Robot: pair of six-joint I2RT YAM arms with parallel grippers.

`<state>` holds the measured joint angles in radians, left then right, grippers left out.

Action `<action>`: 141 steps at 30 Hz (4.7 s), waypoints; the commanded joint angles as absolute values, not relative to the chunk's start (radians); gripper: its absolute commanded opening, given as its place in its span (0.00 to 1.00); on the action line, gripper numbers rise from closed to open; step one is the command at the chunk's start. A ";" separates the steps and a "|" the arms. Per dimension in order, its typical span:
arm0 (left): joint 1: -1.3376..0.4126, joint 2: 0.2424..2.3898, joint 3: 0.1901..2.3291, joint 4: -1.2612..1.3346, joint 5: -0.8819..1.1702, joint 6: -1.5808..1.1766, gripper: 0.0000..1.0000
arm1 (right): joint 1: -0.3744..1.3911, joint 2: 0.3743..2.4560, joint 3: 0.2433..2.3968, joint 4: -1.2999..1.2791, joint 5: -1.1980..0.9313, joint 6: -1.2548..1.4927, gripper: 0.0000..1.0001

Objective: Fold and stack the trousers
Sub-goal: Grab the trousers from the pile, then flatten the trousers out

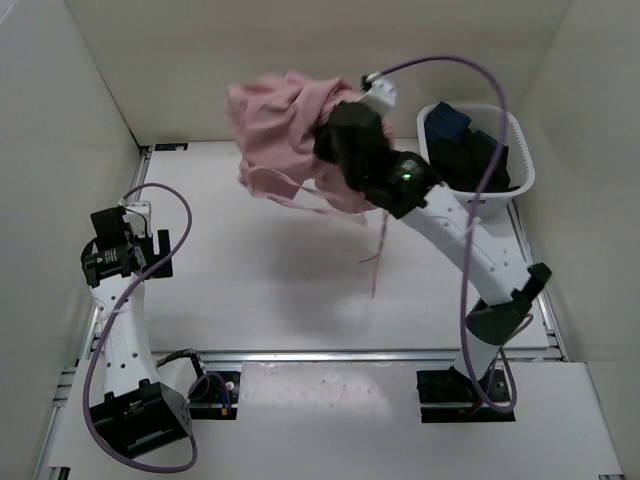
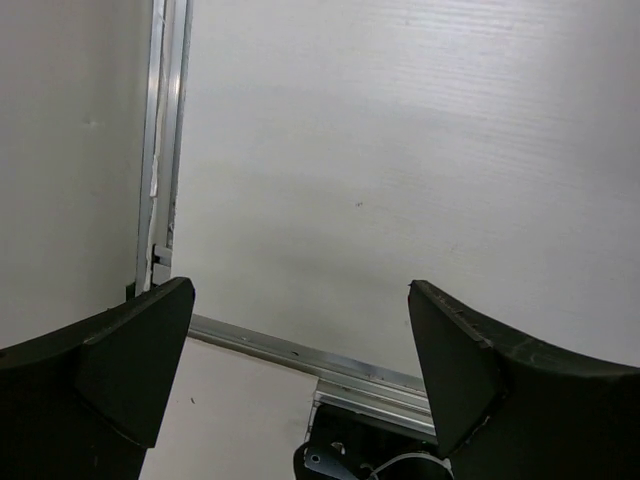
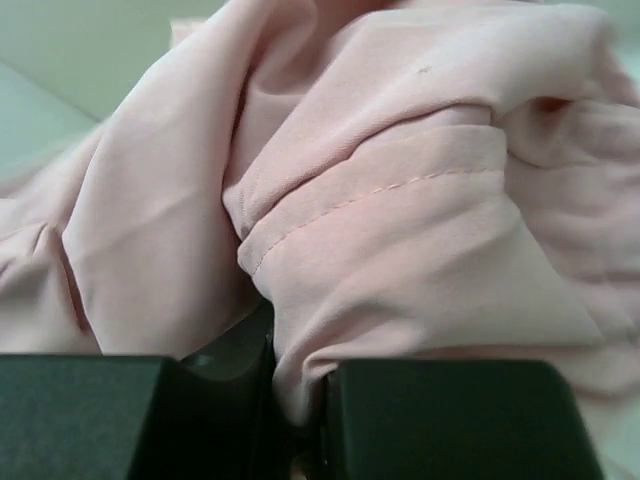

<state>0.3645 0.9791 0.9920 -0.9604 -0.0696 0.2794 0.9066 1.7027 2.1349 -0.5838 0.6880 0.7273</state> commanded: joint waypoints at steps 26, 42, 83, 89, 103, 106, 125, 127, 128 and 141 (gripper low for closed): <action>0.106 1.183 1.183 -1.144 0.314 0.440 1.00 | 0.568 1.453 1.277 -0.738 0.224 0.867 0.73; -0.511 1.373 1.039 -0.976 -0.020 0.454 1.00 | 0.425 1.557 0.962 -0.387 0.031 0.899 0.79; 0.169 0.997 0.951 -1.098 -0.379 0.830 0.14 | 0.112 1.094 1.100 -0.983 0.244 0.842 0.00; 0.287 0.960 0.780 -0.779 -0.541 0.974 0.14 | 0.051 1.045 1.020 -0.983 0.223 0.822 0.00; 0.195 1.557 1.635 -1.019 -0.246 0.541 1.00 | 0.041 1.054 0.904 -0.927 0.170 0.813 0.00; 0.117 1.349 1.456 -1.038 -0.066 0.667 1.00 | 0.041 1.045 0.876 -0.908 0.170 0.813 0.00; -0.552 1.417 0.850 -0.855 -0.159 0.601 1.00 | 0.041 1.120 0.839 -0.867 0.172 0.822 0.00; -0.542 1.472 0.825 -0.789 -0.268 0.589 1.00 | 0.041 1.120 0.828 -0.858 0.172 0.822 0.00; -0.528 1.488 0.825 -0.747 -0.278 0.589 1.00 | 0.041 1.120 0.828 -0.857 0.172 0.822 0.00; -0.292 1.628 1.100 -0.569 -0.431 0.612 1.00 | 0.041 1.120 0.744 -0.729 0.069 0.956 0.00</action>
